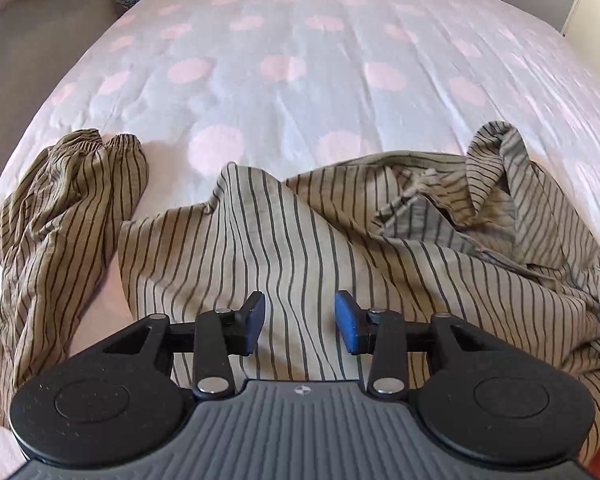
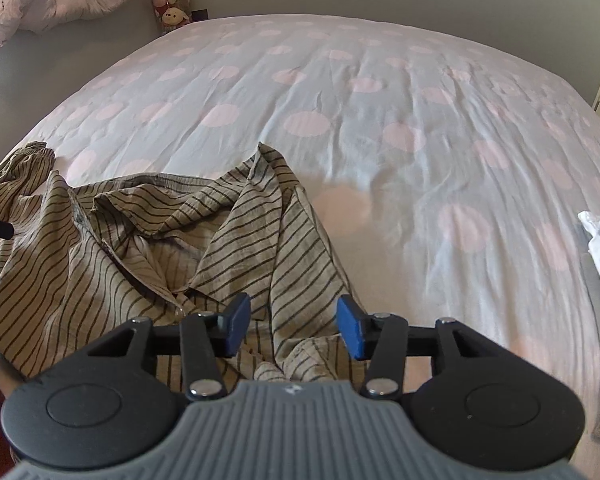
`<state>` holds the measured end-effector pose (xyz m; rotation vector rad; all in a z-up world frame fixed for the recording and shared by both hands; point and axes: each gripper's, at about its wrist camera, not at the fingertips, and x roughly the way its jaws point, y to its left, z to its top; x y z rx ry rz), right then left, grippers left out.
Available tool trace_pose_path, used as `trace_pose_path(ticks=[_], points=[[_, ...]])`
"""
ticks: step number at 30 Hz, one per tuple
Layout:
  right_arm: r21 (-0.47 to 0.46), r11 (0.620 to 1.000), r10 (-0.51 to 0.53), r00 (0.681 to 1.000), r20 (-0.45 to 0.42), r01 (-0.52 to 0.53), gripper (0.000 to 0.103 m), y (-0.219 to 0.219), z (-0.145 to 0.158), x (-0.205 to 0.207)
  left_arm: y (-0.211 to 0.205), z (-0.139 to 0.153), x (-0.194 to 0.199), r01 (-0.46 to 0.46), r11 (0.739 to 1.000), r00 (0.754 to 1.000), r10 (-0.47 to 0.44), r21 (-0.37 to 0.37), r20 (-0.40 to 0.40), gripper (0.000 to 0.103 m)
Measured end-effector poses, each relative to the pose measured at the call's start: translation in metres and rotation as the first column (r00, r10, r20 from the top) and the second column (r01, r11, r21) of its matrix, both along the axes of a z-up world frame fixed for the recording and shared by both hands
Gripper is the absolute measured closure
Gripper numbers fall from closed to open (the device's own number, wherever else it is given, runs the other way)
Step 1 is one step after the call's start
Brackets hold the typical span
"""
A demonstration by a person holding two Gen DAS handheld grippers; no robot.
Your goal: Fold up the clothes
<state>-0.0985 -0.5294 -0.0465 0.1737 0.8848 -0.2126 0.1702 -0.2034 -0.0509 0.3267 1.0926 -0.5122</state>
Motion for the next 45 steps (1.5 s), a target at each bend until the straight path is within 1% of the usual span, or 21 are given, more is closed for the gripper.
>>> trace_pose_path(ticks=[4, 7, 10, 14, 16, 18, 20, 23, 27, 31, 34, 35, 39, 41, 44, 45], points=[[0.029, 1.000, 0.010, 1.000, -0.011, -0.010, 0.052, 0.001, -0.013, 0.017, -0.013, -0.006, 0.013, 0.020, 1.000, 1.000, -0.020, -0.009, 0.002, 0.064], [0.051, 0.999, 0.020, 1.000, -0.013, -0.020, 0.052, 0.001, -0.023, 0.031, -0.027, -0.011, 0.024, 0.046, 0.999, 0.999, -0.046, -0.003, 0.018, 0.063], [0.041, 0.999, 0.032, 0.999, -0.013, -0.031, 0.052, -0.001, -0.032, 0.041, -0.042, -0.020, 0.036, 0.093, 0.995, 0.995, -0.094, 0.024, 0.046, 0.063], [0.015, 0.999, 0.038, 0.999, -0.020, -0.038, 0.053, -0.015, -0.037, 0.049, -0.063, -0.035, 0.052, 0.160, 0.984, 0.983, -0.166, 0.081, 0.077, 0.063], [-0.003, 0.999, 0.044, 0.999, -0.027, -0.044, 0.055, -0.024, -0.038, 0.050, -0.071, -0.043, 0.060, 0.187, 0.977, 0.977, -0.196, 0.103, 0.081, 0.063], [-0.013, 0.999, 0.052, 0.998, -0.035, -0.053, 0.060, -0.033, -0.039, 0.050, -0.076, -0.051, 0.070, 0.204, 0.971, 0.974, -0.215, 0.124, 0.078, 0.063], [-0.011, 0.998, 0.063, 0.997, -0.036, -0.064, 0.060, -0.040, -0.040, 0.049, -0.079, -0.059, 0.079, 0.218, 0.966, 0.970, -0.229, 0.139, 0.075, 0.063], [0.001, 0.997, 0.081, 0.996, -0.033, -0.081, 0.061, -0.048, -0.042, 0.047, -0.082, -0.071, 0.088, 0.251, 0.956, 0.962, -0.264, 0.154, 0.071, 0.063], [0.015, 0.994, 0.111, 0.994, -0.024, -0.110, 0.065, -0.056, -0.044, 0.050, -0.084, -0.081, 0.091, 0.304, 0.942, 0.947, -0.315, 0.141, 0.067, 0.063], [0.042, 0.989, 0.140, 0.990, -0.004, -0.140, 0.065, -0.057, -0.048, 0.068, -0.088, -0.086, 0.088, 0.366, 0.922, 0.921, -0.379, 0.129, 0.092, 0.063], [0.046, 0.985, 0.168, 0.986, 0.005, -0.168, 0.065, -0.055, -0.052, 0.085, -0.092, -0.087, 0.082, 0.418, 0.900, 0.896, -0.431, 0.122, 0.110, 0.063], [0.036, 0.982, 0.183, 0.983, 0.006, -0.183, 0.065, -0.053, -0.052, 0.091, -0.094, -0.087, 0.079, 0.438, 0.890, 0.885, -0.451, 0.124, 0.117, 0.063], [-0.020, 0.969, 0.246, 0.969, 0.001, -0.246, 0.065, -0.045, -0.051, 0.113, -0.105, -0.089, 0.068, 0.521, 0.839, 0.826, -0.542, 0.158, 0.153, 0.063], [-0.049, 0.960, 0.275, 0.961, -0.006, -0.275, 0.067, -0.043, -0.051, 0.121, -0.111, -0.091, 0.064, 0.546, 0.821, 0.807, -0.569, 0.165, 0.159, 0.063], [-0.064, 0.952, 0.298, 0.954, -0.018, -0.298, 0.071, -0.043, -0.053, 0.130, -0.116, -0.094, 0.064, 0.568, 0.811, 0.797, -0.585, 0.141, 0.149, 0.063], [-0.067, 0.951, 0.301, 0.953, -0.025, -0.302, 0.075, -0.044, -0.055, 0.133, -0.117, -0.096, 0.065, 0.571, 0.810, 0.798, -0.586, 0.134, 0.141, 0.064]])
